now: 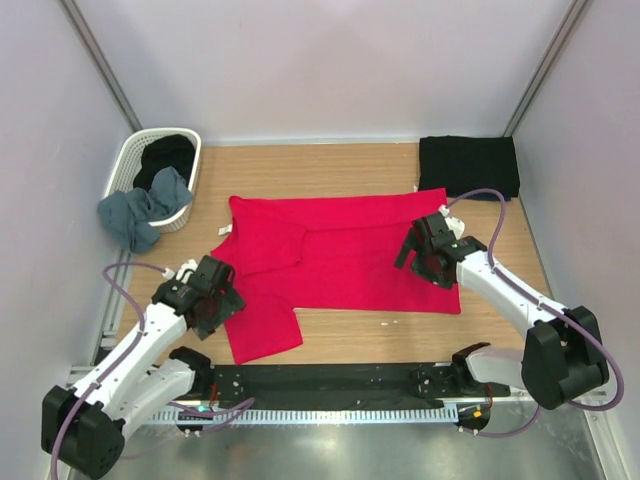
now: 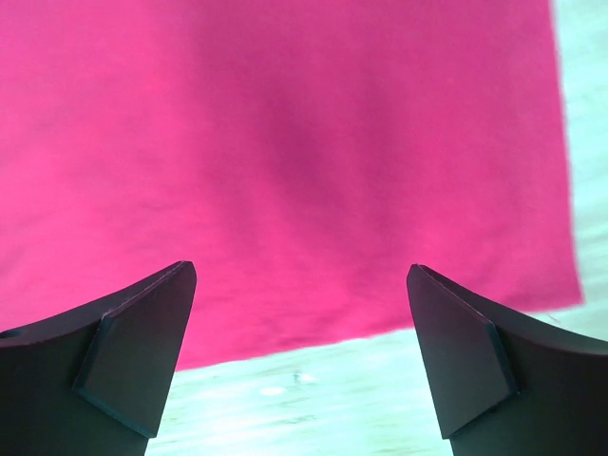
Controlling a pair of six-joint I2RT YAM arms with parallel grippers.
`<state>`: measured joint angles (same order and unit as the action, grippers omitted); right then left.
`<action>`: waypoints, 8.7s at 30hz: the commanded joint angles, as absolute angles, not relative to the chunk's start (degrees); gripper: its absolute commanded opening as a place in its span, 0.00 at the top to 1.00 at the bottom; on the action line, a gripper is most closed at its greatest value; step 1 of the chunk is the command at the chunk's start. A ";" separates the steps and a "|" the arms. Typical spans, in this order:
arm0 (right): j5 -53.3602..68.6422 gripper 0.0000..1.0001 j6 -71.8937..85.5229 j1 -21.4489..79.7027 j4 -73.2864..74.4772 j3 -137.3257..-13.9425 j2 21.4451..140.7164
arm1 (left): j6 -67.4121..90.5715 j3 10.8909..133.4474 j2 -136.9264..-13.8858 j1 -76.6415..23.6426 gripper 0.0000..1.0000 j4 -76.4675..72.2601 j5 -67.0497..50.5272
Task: Fold and stack the t-shirts
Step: Fold the tshirt
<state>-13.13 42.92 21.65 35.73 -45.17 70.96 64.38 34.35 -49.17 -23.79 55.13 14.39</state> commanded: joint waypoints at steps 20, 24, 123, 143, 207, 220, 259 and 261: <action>-16.52 0.00 39.55 10.46 45.62 -46.85 72.94 | 80.68 24.26 -39.82 -31.64 0.49 65.82 4.40; -16.52 0.00 39.20 10.02 44.91 -45.97 75.23 | 80.16 23.91 -38.67 -31.90 0.50 65.92 3.87; -18.11 0.99 51.24 -1.67 40.35 -43.77 71.53 | 52.14 58.00 -60.02 -29.62 1.00 44.57 24.17; -14.85 0.99 46.58 -2.99 28.83 -50.09 79.54 | 34.89 72.85 -76.64 -23.99 1.00 32.17 18.27; -12.56 0.99 40.69 -4.75 22.24 -55.99 91.93 | 28.39 83.67 -97.55 -18.90 1.00 24.43 18.20; -13.27 0.94 40.26 -4.75 23.47 -57.57 92.20 | 26.46 86.30 -104.50 -18.98 0.93 23.20 18.98; -14.15 0.00 26.19 6.59 34.10 -66.18 80.77 | 57.57 58.27 -95.97 -17.84 0.07 13.27 1.49; -14.50 0.00 26.10 6.68 34.28 -66.01 80.25 | 57.66 58.27 -96.24 -17.93 0.11 13.27 2.37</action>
<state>-12.84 27.05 6.33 34.39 -65.98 82.32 56.49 58.35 -95.85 -18.24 16.38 1.45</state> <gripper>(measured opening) 0.996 0.903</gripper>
